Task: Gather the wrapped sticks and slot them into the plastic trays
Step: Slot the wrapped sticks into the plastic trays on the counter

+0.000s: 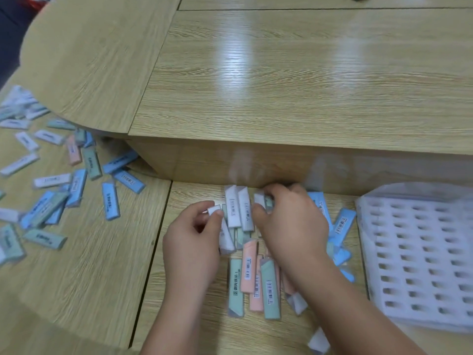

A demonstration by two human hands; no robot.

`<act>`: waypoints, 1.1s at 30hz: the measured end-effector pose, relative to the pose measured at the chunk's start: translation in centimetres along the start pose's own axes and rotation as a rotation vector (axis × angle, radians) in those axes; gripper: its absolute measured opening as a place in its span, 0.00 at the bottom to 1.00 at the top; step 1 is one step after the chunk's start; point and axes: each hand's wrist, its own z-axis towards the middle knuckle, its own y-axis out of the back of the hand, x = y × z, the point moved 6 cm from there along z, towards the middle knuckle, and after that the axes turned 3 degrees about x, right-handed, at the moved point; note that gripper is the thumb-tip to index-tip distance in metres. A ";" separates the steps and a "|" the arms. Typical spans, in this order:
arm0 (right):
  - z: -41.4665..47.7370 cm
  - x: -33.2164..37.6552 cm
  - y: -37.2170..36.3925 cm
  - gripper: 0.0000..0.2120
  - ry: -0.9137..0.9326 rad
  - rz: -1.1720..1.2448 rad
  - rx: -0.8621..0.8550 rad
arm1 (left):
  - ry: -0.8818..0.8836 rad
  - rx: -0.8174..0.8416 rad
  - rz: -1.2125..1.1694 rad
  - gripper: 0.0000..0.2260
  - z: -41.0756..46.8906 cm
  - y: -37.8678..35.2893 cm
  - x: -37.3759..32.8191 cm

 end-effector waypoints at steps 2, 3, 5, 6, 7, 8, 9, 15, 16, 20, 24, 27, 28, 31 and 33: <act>0.0 -0.1 -0.3 0.10 -0.020 0.050 0.016 | -0.005 0.006 -0.034 0.06 -0.2 -0.3 0.0; 0.1 -0.3 -0.4 0.08 -0.041 0.138 0.027 | -0.004 0.008 -0.057 0.06 -0.3 -0.3 -0.1; 0.3 -0.8 -0.2 0.04 -0.081 0.459 0.072 | -0.005 0.004 -0.113 0.06 -0.5 0.0 -0.5; 0.3 -1.0 0.3 0.02 -0.088 0.649 0.107 | -0.014 0.000 -0.139 0.06 -0.7 0.2 -0.9; 0.1 -1.1 1.0 0.01 -0.075 0.803 0.149 | -0.030 -0.001 -0.158 0.05 -1.0 0.5 -1.4; -0.2 -1.2 2.1 0.02 -0.035 0.898 0.181 | -0.055 0.006 -0.176 0.04 -1.3 0.7 -2.2; -0.6 -1.5 3.5 0.02 0.028 0.946 0.188 | -0.088 0.020 -0.197 0.04 -1.7 0.7 -3.2; -3.2 -9.3 13.2 0.09 0.167 0.775 -0.144 | -0.323 0.228 -0.232 0.04 -5.1 -3.0 -9.9; -3.5 -11.0 14.5 0.10 0.140 0.727 -0.202 | -0.349 0.268 -0.226 0.05 -5.7 -4.2 -10.7; -4.3 -16.2 16.4 0.05 0.084 0.597 -0.331 | -0.417 0.370 -0.180 0.08 -7.9 -8.9 -12.5; -3.7 -17.6 15.1 0.08 0.123 0.543 -0.331 | -0.435 0.353 -0.120 0.08 -9.1 -11.9 -12.9; -2.9 -17.0 13.8 0.12 0.199 0.521 -0.335 | -0.372 0.327 -0.118 0.07 -9.3 -12.9 -12.3; -2.6 -16.9 13.4 0.12 0.224 0.527 -0.338 | -0.352 0.319 -0.120 0.06 -9.3 -13.0 -12.1; -1.9 -16.8 12.7 0.10 0.281 0.504 -0.347 | -0.333 0.296 -0.124 0.05 -9.3 -12.9 -12.0; -1.5 -16.7 12.6 0.08 0.312 0.459 -0.349 | -0.339 0.291 -0.107 0.04 -9.4 -12.9 -12.2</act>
